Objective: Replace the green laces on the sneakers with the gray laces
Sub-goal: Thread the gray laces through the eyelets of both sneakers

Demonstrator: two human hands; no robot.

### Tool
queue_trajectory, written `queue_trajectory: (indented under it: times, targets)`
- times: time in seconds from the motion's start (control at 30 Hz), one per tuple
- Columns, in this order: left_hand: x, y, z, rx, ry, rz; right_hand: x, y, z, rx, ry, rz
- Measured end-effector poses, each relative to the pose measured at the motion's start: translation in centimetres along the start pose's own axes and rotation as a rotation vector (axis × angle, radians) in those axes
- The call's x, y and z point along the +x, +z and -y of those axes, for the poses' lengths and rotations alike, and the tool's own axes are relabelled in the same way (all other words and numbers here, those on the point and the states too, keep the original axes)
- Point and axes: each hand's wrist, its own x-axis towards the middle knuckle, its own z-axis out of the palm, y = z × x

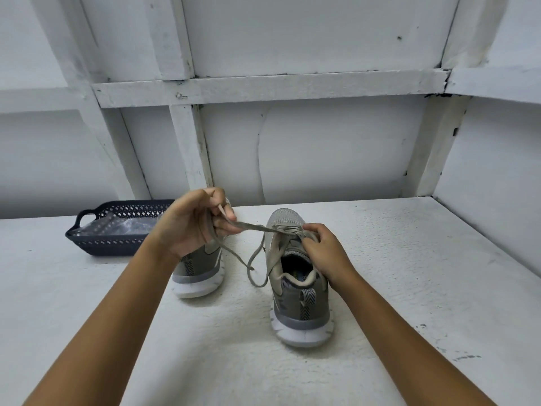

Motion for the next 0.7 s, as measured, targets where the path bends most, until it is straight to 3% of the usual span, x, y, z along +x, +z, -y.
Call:
queue_trajectory:
  times: [0.17,0.33,0.5,0.6,0.7]
  targets:
    - [-1.0,1.1,1.2,0.203,-0.025,-0.027,0.1,-0.3,0.7,-0.166,-0.161,0.106]
    - [-2.5,1.9,2.5,0.268,-0.299,0.017,0.6,-0.9,1.3,-0.516,-0.325,0.126]
    - [-2.1,3.4,5.4,0.918,-0.720,-0.214,0.1,-1.7,1.9,-0.586,-0.327,0.122]
    - [-1.5,3.8,7.4,1.044,-0.743,-0.295,-0.4,-1.8,2.0,-0.579,-0.311,0.107]
    - [-0.8,4.0,8.8,1.260,-0.627,-0.311,-0.7,-1.7,2.0,-0.562,-0.308,0.107]
